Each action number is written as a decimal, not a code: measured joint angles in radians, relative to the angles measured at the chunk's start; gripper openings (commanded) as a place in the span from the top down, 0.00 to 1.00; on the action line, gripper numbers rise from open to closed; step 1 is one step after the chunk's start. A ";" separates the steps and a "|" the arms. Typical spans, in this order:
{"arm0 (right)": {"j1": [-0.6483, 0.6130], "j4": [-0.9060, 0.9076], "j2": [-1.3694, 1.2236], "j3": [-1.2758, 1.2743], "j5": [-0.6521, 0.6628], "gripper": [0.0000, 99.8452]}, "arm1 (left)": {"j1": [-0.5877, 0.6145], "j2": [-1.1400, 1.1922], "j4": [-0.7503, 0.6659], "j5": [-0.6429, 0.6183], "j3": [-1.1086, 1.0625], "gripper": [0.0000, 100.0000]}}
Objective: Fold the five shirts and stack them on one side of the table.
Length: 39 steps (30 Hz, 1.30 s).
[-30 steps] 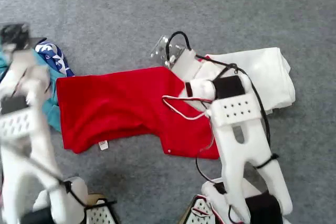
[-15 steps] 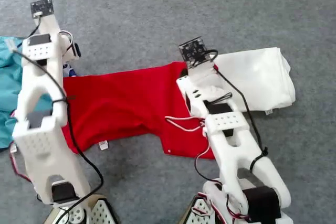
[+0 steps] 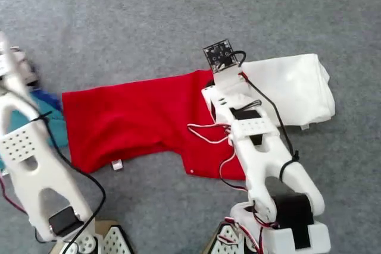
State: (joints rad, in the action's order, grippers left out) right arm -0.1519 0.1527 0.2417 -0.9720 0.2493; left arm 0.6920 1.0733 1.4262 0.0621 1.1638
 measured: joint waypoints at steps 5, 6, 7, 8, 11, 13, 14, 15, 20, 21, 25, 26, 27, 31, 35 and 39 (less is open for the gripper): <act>0.000 0.003 0.000 0.000 0.000 0.96 | 0.049 0.089 0.008 0.084 0.216 0.92; 0.000 0.003 0.000 0.000 0.000 0.96 | 0.049 0.098 0.008 0.087 0.256 0.92; 0.000 0.003 0.000 0.000 0.000 0.96 | 0.049 0.104 0.008 0.087 0.298 0.92; 0.000 0.003 0.000 0.000 0.000 0.96 | 0.049 0.112 0.008 0.087 0.339 0.92; 0.000 0.003 0.000 0.000 0.000 0.96 | 0.049 0.110 0.008 0.021 0.425 0.92; 0.000 0.003 0.000 0.000 0.000 0.96 | 0.049 0.110 0.014 -0.049 0.439 0.92; 0.000 0.003 0.000 0.000 0.000 0.96 | 0.049 0.110 0.035 -0.078 0.440 0.92; 0.000 0.003 0.000 0.000 0.000 0.96 | 0.043 0.107 0.061 -0.100 0.440 0.92; 0.000 0.003 0.000 0.000 0.000 0.96 | -0.074 -0.008 0.269 -0.104 0.446 0.92; 0.000 0.003 0.000 0.000 0.000 0.96 | -0.107 -0.041 0.302 -0.081 0.445 0.92; 0.000 0.021 0.000 0.000 0.002 0.96 | -0.166 -0.204 0.331 -0.044 0.238 0.92; 0.000 0.021 0.000 0.000 0.002 0.96 | -0.167 -0.253 0.333 -0.037 0.158 0.92; 0.000 0.021 0.000 0.000 0.002 0.96 | -0.172 -0.308 0.334 -0.035 0.066 0.92; 0.000 0.021 0.000 0.000 0.002 0.96 | -0.186 -0.560 0.336 0.021 -0.359 0.92; 0.000 0.021 -0.002 0.000 0.002 0.96 | -0.195 -0.827 0.264 0.083 -0.861 0.92; -0.002 0.021 -0.002 0.000 0.002 0.96 | -0.186 -0.985 -0.023 0.084 -1.370 0.92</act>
State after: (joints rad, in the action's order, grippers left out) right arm -0.1534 0.1741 0.2401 -0.9720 0.2509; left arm 0.5063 0.0882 1.4032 0.1465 -0.2064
